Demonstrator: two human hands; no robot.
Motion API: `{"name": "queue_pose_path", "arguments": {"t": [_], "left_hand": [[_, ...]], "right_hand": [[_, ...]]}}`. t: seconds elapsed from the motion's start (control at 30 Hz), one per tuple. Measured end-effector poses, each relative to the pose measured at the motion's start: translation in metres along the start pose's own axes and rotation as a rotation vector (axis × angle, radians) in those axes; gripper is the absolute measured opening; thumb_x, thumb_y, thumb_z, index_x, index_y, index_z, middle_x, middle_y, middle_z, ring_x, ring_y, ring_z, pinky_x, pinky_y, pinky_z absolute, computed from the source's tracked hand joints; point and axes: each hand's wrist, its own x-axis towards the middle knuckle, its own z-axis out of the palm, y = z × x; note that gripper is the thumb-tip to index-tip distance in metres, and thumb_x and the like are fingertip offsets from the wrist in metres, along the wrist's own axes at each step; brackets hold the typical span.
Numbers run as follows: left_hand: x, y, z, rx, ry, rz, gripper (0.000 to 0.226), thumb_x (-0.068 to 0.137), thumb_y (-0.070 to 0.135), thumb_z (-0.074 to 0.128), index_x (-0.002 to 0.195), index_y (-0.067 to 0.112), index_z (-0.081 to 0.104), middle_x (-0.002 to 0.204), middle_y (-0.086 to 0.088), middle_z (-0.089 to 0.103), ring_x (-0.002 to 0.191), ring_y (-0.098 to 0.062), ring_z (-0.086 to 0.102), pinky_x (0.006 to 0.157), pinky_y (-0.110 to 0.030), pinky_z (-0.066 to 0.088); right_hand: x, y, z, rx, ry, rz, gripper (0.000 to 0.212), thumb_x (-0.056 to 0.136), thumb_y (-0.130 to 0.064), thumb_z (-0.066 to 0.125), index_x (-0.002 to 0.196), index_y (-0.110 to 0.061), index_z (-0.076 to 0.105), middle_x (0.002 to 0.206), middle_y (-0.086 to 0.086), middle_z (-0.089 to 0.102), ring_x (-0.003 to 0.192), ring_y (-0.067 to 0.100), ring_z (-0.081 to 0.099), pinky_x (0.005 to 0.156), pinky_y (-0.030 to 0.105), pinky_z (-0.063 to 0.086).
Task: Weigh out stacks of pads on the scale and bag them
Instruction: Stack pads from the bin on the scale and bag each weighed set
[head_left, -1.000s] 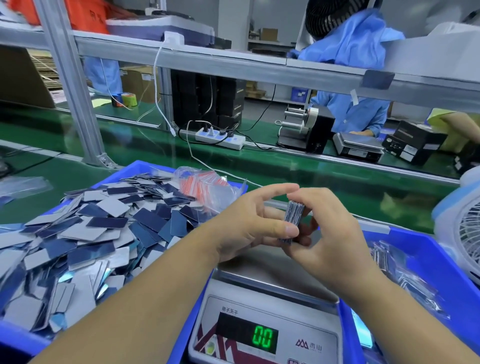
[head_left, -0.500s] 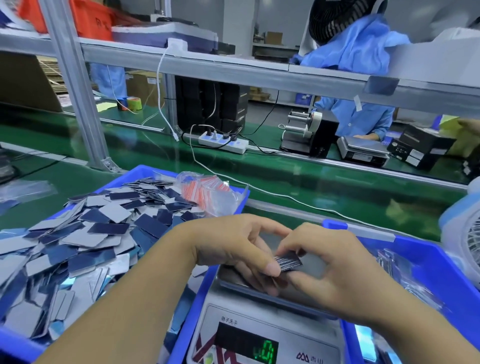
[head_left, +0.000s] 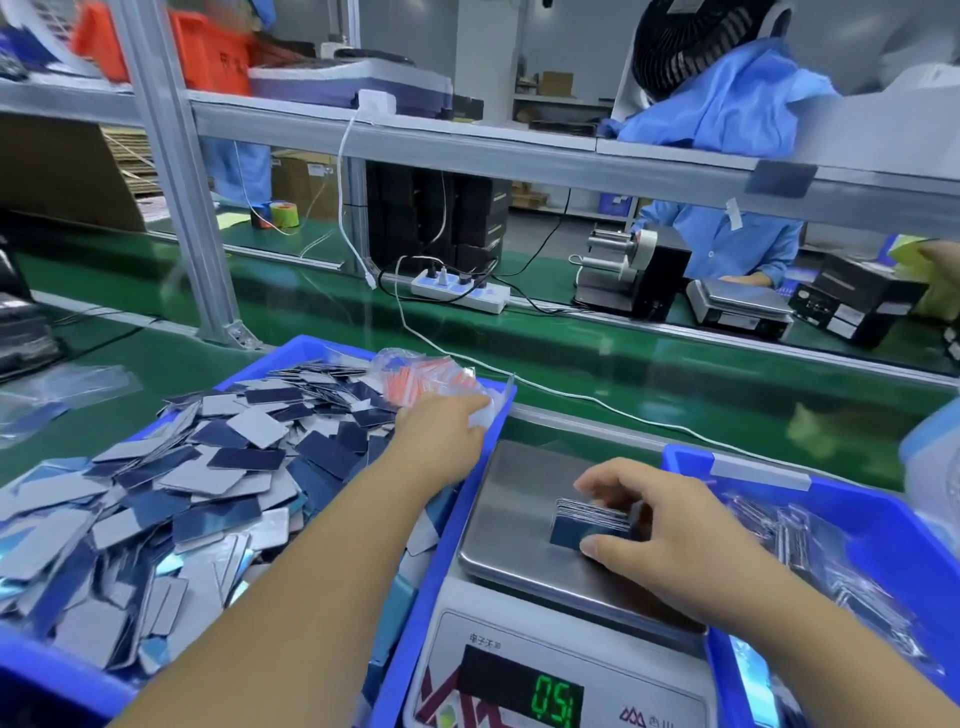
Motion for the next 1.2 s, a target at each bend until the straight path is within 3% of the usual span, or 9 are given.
{"name": "queue_pose_path", "arguments": {"t": [0.1,0.3,0.47,0.63,0.77,0.83,0.97,1.1,1.2], "left_hand": [[0.006,0.001,0.011,0.104,-0.025,0.024,0.027,0.098,0.028,0.050,0.122,0.026,0.063,0.121,0.006,0.067,0.125,-0.025,0.050,0.100,-0.039,0.029],[0.012,-0.003,0.014,-0.022,0.081,-0.041,0.028,0.093,0.022,0.057,0.117,0.033,0.066,0.102,0.013,0.071,0.105,-0.014,0.060,0.088,-0.034,0.025],[0.010,-0.002,0.013,-0.026,0.231,-0.041,0.036,0.092,0.013,0.048,0.116,0.030,0.068,0.101,0.009,0.072,0.094,-0.018,0.061,0.092,-0.034,0.036],[-0.003,0.012,-0.012,-0.510,0.389,-0.029,0.027,0.089,0.013,0.055,0.105,0.029,0.069,0.079,0.014,0.065,0.060,-0.006,0.056,0.054,-0.017,0.044],[-0.021,0.038,-0.028,-1.202,0.170,-0.063,0.025,0.090,-0.001,0.053,0.092,0.016,0.070,0.082,-0.001,0.066,0.076,-0.017,0.073,0.063,-0.031,0.060],[-0.031,0.049,-0.029,-1.412,-0.011,-0.046,0.024,0.093,-0.007,0.050,0.088,0.007,0.068,0.084,-0.008,0.067,0.079,-0.021,0.074,0.063,-0.031,0.060],[-0.041,0.064,-0.018,-1.401,-0.174,0.035,0.027,0.092,-0.009,0.050,0.082,0.010,0.067,0.083,-0.014,0.065,0.084,-0.024,0.070,0.067,-0.036,0.060],[-0.043,0.071,-0.010,-1.275,-0.094,0.065,0.020,0.084,-0.002,0.062,0.079,0.016,0.067,0.073,-0.003,0.067,0.082,-0.020,0.066,0.081,-0.047,0.060],[-0.044,0.072,-0.011,-1.261,-0.053,0.083,0.020,0.090,-0.004,0.060,0.081,0.014,0.065,0.065,0.006,0.065,0.070,-0.010,0.066,0.063,-0.032,0.059]], "right_hand": [[-0.001,-0.003,0.001,-0.056,-0.024,0.002,0.033,0.078,-0.031,0.077,0.095,-0.050,0.057,0.100,-0.023,0.065,0.098,-0.011,0.054,0.080,0.003,0.039],[0.000,-0.009,0.000,-0.077,-0.035,-0.008,0.022,0.079,-0.027,0.074,0.093,-0.041,0.065,0.090,-0.031,0.065,0.088,-0.007,0.058,0.073,0.007,0.041],[0.000,-0.008,0.000,-0.090,-0.032,-0.014,0.022,0.081,-0.027,0.074,0.097,-0.040,0.067,0.092,-0.027,0.065,0.092,-0.009,0.056,0.075,0.005,0.039],[0.001,-0.005,0.004,0.022,0.009,0.048,0.019,0.081,-0.022,0.075,0.087,-0.039,0.069,0.087,-0.026,0.067,0.080,-0.005,0.061,0.069,0.006,0.042],[0.005,-0.004,-0.001,0.617,0.137,0.165,0.026,0.079,-0.004,0.076,0.090,-0.027,0.075,0.088,-0.001,0.075,0.079,0.015,0.067,0.075,0.027,0.051],[0.005,-0.005,-0.003,0.877,0.146,0.160,0.024,0.069,-0.007,0.080,0.090,-0.021,0.077,0.089,0.005,0.075,0.079,0.015,0.065,0.071,0.025,0.051],[0.004,-0.007,-0.001,1.060,0.138,0.119,0.027,0.067,-0.009,0.074,0.093,-0.015,0.077,0.095,0.008,0.074,0.081,0.014,0.065,0.068,0.019,0.051],[0.005,-0.005,0.001,1.103,0.220,0.159,0.031,0.062,-0.012,0.079,0.093,-0.013,0.077,0.099,0.014,0.073,0.087,0.023,0.066,0.078,0.031,0.054],[0.007,-0.005,0.002,1.148,0.259,0.191,0.028,0.063,-0.012,0.075,0.091,-0.011,0.076,0.099,0.015,0.073,0.084,0.023,0.070,0.071,0.027,0.057]]}}
